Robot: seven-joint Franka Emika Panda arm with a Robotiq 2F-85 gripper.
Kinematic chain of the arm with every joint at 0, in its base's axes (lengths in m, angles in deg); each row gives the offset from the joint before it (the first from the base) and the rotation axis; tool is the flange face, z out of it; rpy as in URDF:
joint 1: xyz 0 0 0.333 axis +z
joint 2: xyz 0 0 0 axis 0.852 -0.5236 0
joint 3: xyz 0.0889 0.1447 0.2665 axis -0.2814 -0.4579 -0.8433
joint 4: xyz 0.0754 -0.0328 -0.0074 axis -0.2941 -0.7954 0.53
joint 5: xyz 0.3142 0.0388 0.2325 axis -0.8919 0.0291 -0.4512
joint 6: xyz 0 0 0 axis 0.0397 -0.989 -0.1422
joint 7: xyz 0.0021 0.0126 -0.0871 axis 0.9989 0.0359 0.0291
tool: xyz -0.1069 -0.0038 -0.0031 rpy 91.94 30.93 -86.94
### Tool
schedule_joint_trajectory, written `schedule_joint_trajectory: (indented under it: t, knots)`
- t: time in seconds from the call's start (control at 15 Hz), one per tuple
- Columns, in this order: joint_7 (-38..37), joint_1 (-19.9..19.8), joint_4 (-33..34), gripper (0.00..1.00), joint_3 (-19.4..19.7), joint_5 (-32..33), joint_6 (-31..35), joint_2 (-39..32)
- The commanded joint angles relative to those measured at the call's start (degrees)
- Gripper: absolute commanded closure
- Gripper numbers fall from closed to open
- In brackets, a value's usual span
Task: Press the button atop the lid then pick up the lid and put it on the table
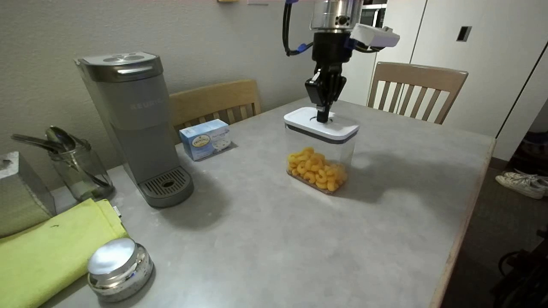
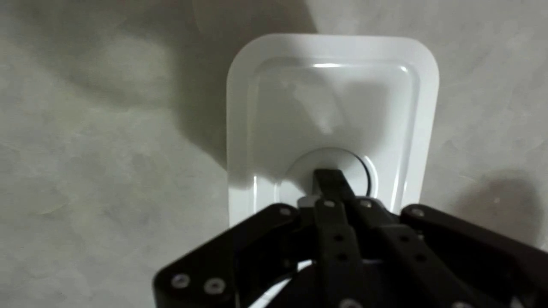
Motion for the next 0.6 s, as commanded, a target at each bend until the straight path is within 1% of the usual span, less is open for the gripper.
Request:
schedule_joint_trajectory:
  t: [0.0,0.2,0.53]
  knots:
    - [-1.12,0.25,0.48,1.0,1.18,2.91,-2.38,0.41]
    - [-2.26,0.46,1.05,1.0,1.88,5.56,-4.2,2.73]
    - [-4.9,0.56,3.79,1.0,2.55,8.0,-9.95,6.55]
